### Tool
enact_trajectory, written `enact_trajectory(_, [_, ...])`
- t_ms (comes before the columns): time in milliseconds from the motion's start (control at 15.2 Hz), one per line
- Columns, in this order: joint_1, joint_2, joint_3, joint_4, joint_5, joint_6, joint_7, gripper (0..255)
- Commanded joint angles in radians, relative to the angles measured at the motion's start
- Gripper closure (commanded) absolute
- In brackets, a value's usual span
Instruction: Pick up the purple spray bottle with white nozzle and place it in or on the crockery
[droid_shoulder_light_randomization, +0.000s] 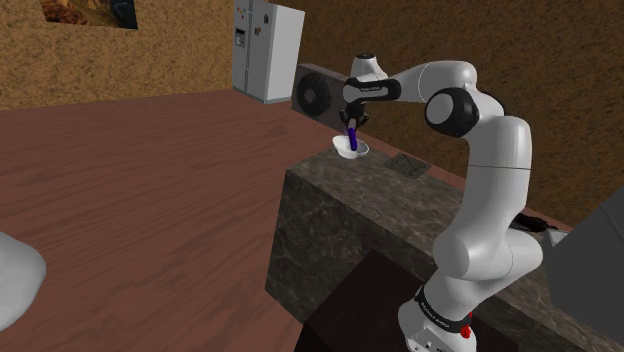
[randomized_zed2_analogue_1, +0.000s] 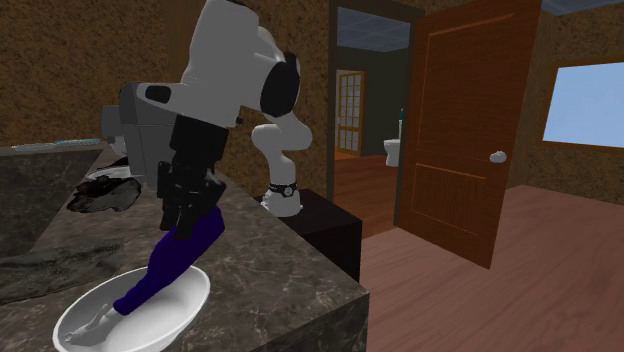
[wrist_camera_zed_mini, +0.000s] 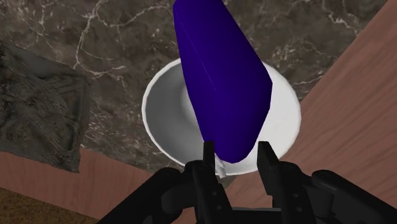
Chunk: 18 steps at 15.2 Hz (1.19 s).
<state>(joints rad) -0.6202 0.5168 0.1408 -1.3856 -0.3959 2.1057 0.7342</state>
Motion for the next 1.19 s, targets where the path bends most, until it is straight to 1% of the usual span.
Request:
enact_trajectory(0, [-0.001, 0.001, -0.001, -0.001, 0.000, 0.000, 0.000, 255])
enact_trajectory(66, [-0.002, 0.002, -0.001, 0.000, 0.000, 0.000, -0.001, 0])
enact_trajectory(396, [-0.001, 0.001, -0.001, -0.001, 0.000, 0.000, 0.000, 0])
enact_trajectory(660, [0.012, -0.057, 0.011, 0.027, 0.014, -0.088, -0.009, 0])
enact_trajectory(1122, [0.012, -0.057, 0.011, 0.027, 0.014, -0.088, -0.009, 0])
